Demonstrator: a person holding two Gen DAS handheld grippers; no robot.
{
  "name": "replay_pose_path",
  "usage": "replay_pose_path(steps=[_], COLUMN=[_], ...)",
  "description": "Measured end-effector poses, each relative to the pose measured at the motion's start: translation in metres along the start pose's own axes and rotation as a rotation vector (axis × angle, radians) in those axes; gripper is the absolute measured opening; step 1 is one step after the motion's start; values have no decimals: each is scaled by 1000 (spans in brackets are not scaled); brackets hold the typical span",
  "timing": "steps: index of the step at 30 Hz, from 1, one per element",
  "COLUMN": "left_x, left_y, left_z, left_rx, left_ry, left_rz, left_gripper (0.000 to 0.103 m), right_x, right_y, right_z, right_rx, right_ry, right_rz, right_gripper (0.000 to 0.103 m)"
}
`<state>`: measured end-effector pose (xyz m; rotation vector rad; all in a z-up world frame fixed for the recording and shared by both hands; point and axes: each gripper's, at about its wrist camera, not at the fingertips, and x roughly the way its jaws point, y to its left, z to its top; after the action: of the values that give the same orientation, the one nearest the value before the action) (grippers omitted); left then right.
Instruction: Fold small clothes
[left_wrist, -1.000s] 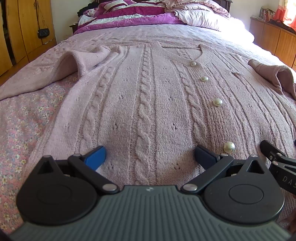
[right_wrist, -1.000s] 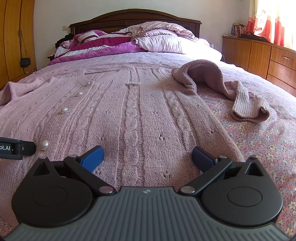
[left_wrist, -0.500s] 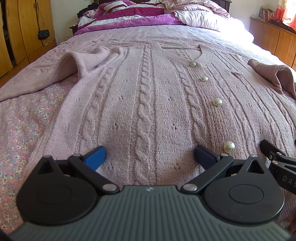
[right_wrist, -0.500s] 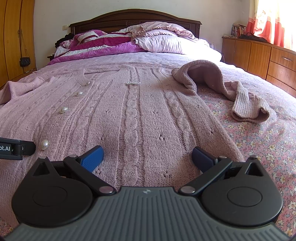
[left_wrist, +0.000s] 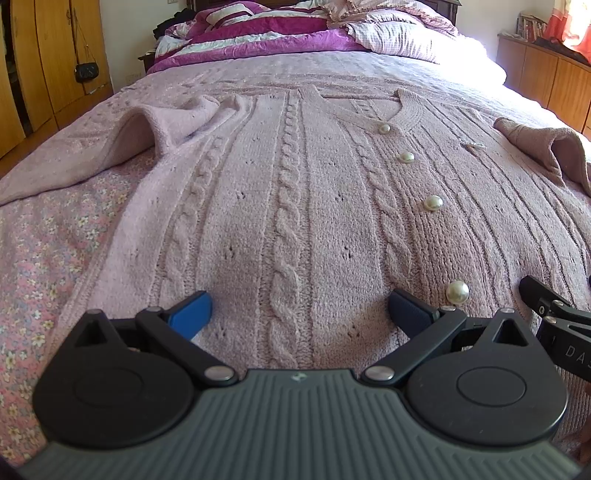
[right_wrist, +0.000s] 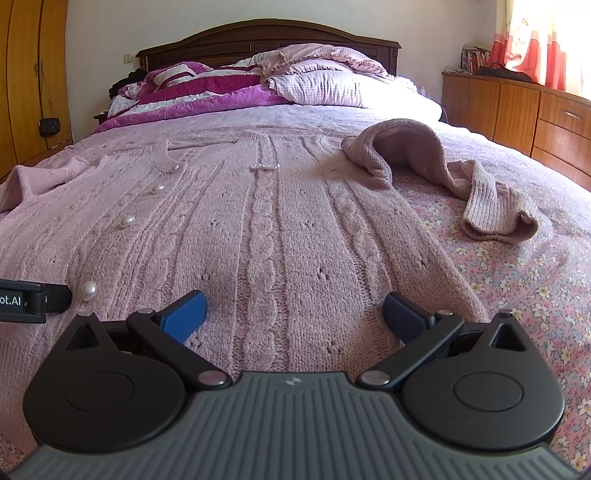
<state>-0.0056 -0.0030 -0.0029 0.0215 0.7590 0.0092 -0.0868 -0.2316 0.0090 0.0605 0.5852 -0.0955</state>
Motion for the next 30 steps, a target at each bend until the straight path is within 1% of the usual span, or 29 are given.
replay_pose_path(steps=[9, 16, 20, 22, 26, 30], left_x=[-1, -4, -8, -11, -13, -5], left_y=[0, 2, 4, 6, 6, 5], left_z=[0, 5, 13, 17, 29, 40], left_rx=[5, 12, 13, 8, 11, 7], left_ry=[1, 24, 36, 25, 10, 17], left_rz=[-6, -16, -23, -23, -32, -37], left_gripper=[103, 103, 103, 103, 103, 103], right_x=[1, -2, -7, -10, -13, -14], right_y=[-3, -21, -37, -45, -68, -96], right_z=[4, 21, 35, 42, 57, 71], right_rx=[10, 48, 103, 122, 156, 178], right_ry=[15, 64, 71, 66, 62, 52], right_rz=[16, 98, 137, 146, 139, 88], right_gripper=[103, 103, 103, 103, 103, 103])
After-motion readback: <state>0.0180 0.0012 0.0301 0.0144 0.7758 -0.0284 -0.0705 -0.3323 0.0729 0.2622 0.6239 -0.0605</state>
